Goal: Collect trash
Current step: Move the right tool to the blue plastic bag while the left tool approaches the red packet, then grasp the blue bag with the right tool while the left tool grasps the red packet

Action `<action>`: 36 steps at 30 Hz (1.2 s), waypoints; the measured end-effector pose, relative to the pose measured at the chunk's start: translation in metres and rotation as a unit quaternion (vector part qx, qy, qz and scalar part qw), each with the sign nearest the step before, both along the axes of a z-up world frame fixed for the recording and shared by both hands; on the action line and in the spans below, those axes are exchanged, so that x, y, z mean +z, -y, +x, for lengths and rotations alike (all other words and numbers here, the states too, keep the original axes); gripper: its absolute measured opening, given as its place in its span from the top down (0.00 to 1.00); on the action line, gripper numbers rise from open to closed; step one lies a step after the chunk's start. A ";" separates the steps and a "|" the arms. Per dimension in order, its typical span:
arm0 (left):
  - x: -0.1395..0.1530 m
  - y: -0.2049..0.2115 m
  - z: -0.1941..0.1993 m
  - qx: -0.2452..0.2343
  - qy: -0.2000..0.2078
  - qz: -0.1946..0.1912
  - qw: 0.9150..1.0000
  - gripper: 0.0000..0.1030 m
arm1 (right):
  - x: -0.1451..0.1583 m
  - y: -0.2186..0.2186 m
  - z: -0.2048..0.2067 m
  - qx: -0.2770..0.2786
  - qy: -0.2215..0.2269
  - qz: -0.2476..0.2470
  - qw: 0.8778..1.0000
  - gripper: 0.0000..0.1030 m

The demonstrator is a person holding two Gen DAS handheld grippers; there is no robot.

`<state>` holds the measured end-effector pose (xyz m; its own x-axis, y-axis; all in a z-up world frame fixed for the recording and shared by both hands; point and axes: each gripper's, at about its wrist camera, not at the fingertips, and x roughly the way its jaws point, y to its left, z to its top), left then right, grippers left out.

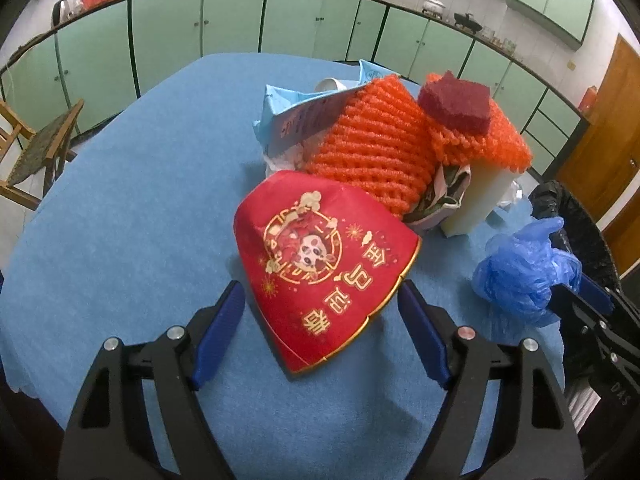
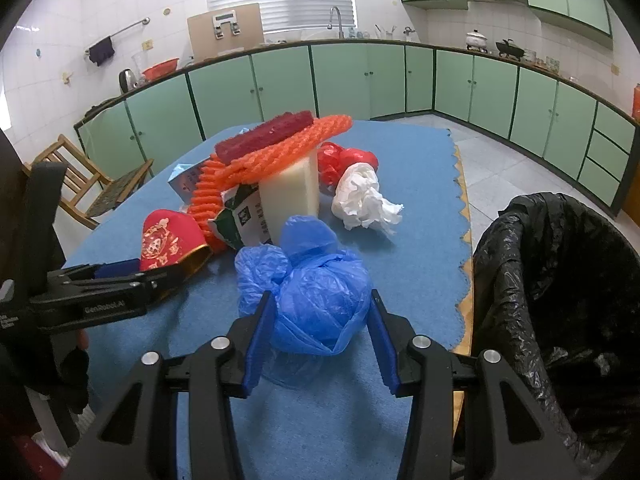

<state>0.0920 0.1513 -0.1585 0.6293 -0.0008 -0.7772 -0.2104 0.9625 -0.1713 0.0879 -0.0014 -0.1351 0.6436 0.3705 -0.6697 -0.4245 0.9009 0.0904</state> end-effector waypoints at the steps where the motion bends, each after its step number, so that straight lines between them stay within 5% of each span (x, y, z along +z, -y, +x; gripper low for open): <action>1: -0.001 0.001 0.001 0.000 -0.001 0.005 1.000 0.26 | 0.000 0.000 -0.001 0.000 0.000 0.000 1.000 0.55; 5: 0.001 0.006 0.001 -0.002 0.001 0.019 1.000 0.33 | 0.000 0.000 -0.001 0.000 0.001 0.000 1.000 0.55; 7: 0.005 0.010 0.000 -0.008 0.004 0.023 1.000 0.46 | 0.000 0.001 -0.001 -0.002 0.001 0.001 1.000 0.55; 21: 0.028 0.022 -0.020 -0.027 0.032 0.050 0.998 0.64 | 0.006 0.005 -0.003 -0.005 0.008 0.011 1.000 0.55; 28: 0.047 0.028 -0.033 -0.030 0.051 0.052 0.997 0.97 | 0.022 0.007 -0.009 -0.002 0.022 0.023 0.999 0.55; 36: 0.070 0.042 -0.045 -0.040 0.076 0.074 0.994 0.98 | 0.038 0.017 -0.015 -0.009 0.033 0.042 0.999 0.55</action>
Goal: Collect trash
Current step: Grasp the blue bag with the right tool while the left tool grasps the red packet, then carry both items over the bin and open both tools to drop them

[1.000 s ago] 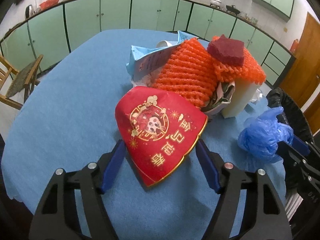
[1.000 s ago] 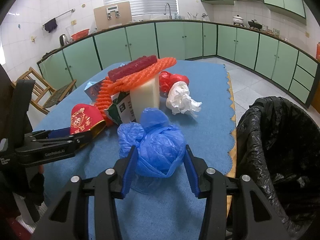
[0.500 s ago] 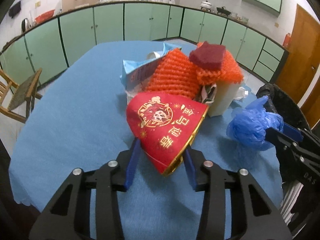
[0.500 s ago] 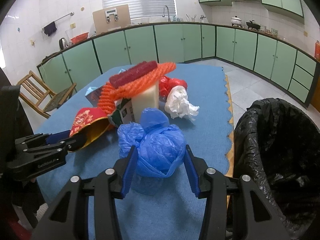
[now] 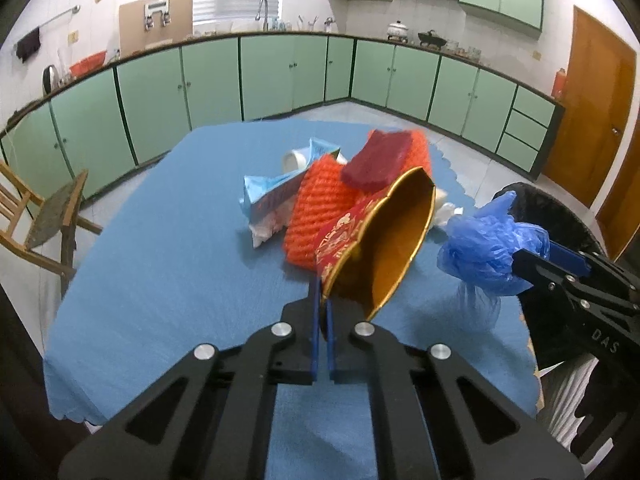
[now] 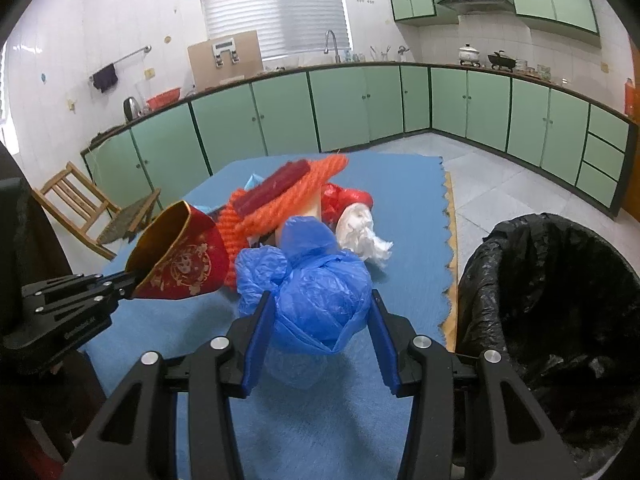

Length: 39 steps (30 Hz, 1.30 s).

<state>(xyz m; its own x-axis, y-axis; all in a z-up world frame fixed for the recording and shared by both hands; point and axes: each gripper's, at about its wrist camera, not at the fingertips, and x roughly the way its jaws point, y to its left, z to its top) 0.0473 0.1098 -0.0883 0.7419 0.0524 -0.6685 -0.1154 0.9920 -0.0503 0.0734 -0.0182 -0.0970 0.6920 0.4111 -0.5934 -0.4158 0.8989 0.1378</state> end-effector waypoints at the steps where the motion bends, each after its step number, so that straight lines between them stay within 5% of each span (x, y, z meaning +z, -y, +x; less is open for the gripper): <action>1: 0.005 0.002 -0.002 -0.002 0.006 0.000 1.000 0.98 | 0.003 0.002 -0.001 -0.001 0.004 0.002 1.000 0.55; 22: 0.039 0.116 0.057 -0.124 0.070 -0.028 0.989 0.98 | 0.064 0.112 -0.005 -0.144 0.062 0.007 0.988 0.55; 31: 0.030 0.186 0.100 -0.180 0.083 -0.034 0.979 0.98 | 0.060 0.178 0.003 -0.232 0.068 -0.004 0.970 0.55; 39: 0.002 0.249 0.138 -0.222 0.056 -0.034 0.973 0.98 | 0.030 0.226 0.015 -0.285 0.033 -0.007 0.958 0.55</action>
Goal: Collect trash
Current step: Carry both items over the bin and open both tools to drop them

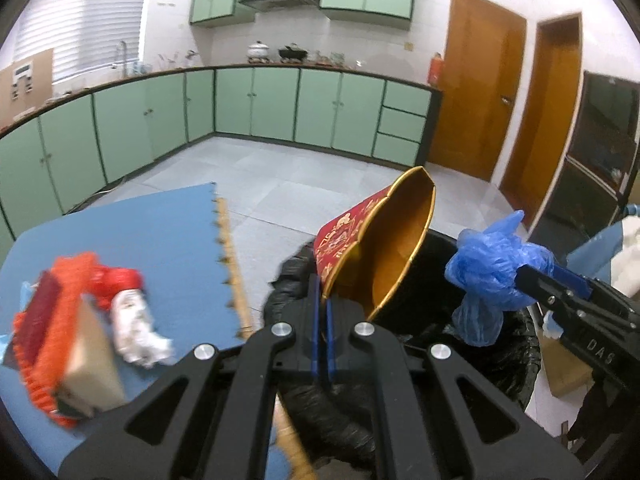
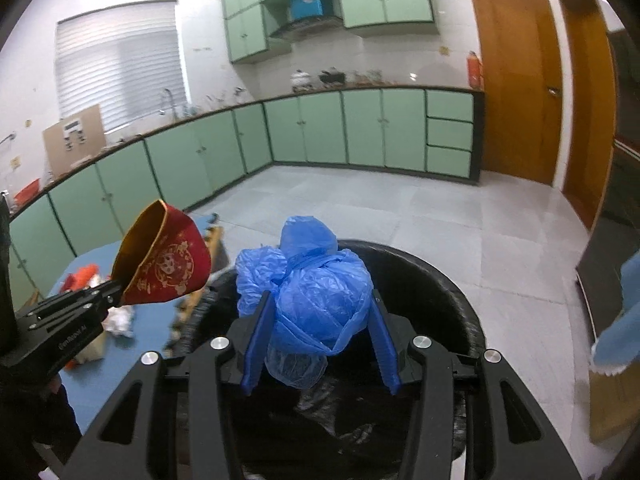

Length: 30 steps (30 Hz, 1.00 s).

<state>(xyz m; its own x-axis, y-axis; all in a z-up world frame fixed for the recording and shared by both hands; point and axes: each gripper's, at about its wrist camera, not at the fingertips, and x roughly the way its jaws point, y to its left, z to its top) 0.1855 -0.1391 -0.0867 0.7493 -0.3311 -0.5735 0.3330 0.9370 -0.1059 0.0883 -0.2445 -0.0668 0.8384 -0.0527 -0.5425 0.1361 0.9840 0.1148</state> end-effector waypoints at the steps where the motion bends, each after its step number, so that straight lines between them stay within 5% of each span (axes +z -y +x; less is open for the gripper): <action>1: -0.004 0.010 0.004 -0.006 -0.004 0.001 1.000 0.98 | -0.004 0.005 0.001 -0.005 -0.005 0.001 1.000 0.55; 7: -0.029 0.044 0.026 -0.043 -0.048 0.002 0.998 0.95 | -0.026 0.031 0.006 -0.031 -0.037 0.007 0.999 0.51; 9: -0.036 0.046 0.029 -0.052 -0.064 0.001 0.997 0.82 | -0.031 0.035 0.008 -0.036 -0.045 0.004 0.998 0.50; 11: -0.041 0.047 0.033 -0.056 -0.078 -0.004 0.995 0.53 | -0.033 0.037 0.006 -0.041 -0.049 0.002 0.998 0.45; 21: -0.038 0.030 0.015 -0.051 -0.065 0.001 0.997 0.44 | -0.025 0.035 -0.002 -0.051 -0.037 0.005 0.998 0.30; 30: 0.002 -0.057 -0.014 0.034 0.008 0.013 0.999 0.31 | -0.004 -0.007 0.002 -0.019 -0.009 0.009 1.000 0.06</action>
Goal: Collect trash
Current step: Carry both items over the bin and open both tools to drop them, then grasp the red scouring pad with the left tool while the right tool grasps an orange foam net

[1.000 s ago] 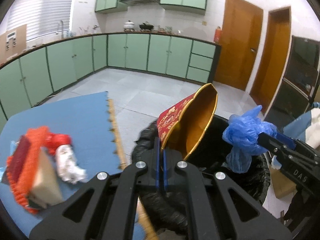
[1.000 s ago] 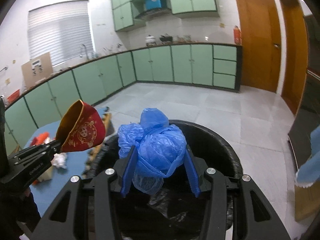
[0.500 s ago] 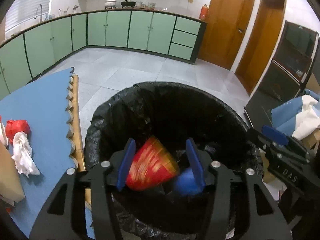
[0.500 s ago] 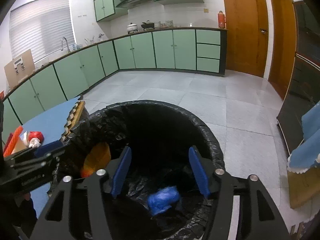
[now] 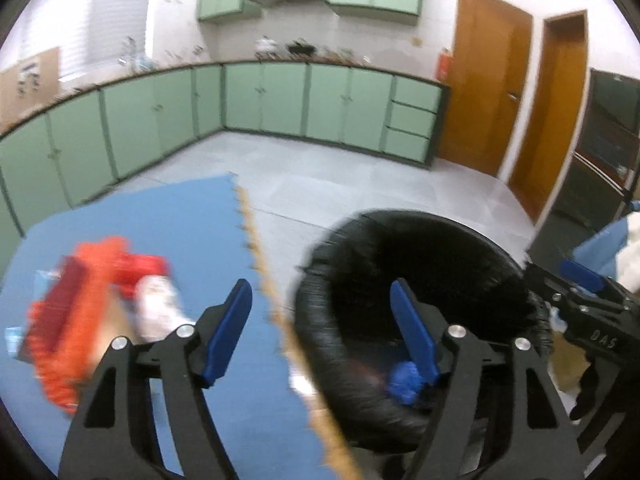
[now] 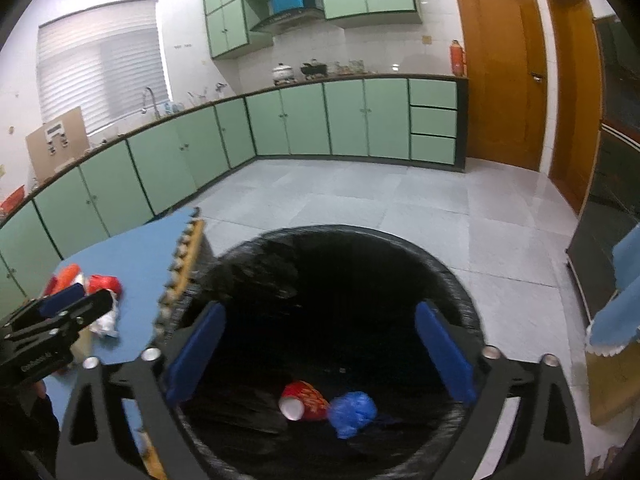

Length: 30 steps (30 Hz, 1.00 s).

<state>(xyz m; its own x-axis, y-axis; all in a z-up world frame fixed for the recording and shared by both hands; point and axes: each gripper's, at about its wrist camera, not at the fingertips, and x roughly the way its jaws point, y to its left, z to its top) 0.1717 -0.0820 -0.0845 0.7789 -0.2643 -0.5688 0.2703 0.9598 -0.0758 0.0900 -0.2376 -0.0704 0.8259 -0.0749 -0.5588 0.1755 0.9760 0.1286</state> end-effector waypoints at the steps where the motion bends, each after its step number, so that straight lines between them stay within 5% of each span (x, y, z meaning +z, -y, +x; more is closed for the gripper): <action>1: 0.003 -0.010 -0.002 0.010 0.006 0.004 1.000 0.31 | 0.002 -0.008 0.002 0.007 0.003 0.002 1.000 0.06; 9: 0.024 -0.110 -0.028 0.117 0.055 0.038 0.991 0.30 | 0.009 -0.088 0.021 0.083 0.026 0.009 0.996 0.06; 15: 0.019 -0.156 -0.029 0.154 0.043 0.039 0.986 0.30 | 0.004 -0.142 0.038 0.132 0.032 0.012 0.991 0.06; 30: -0.016 -0.177 0.012 0.122 -0.014 0.005 0.992 0.36 | -0.018 -0.190 0.067 0.171 0.009 0.002 0.985 0.07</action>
<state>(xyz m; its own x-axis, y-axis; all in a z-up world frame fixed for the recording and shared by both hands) 0.1840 0.0951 -0.1006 0.8034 -0.0638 -0.5920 0.0279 0.9972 -0.0696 0.1568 -0.0477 -0.0883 0.8124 0.2121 -0.5431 -0.1663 0.9771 0.1328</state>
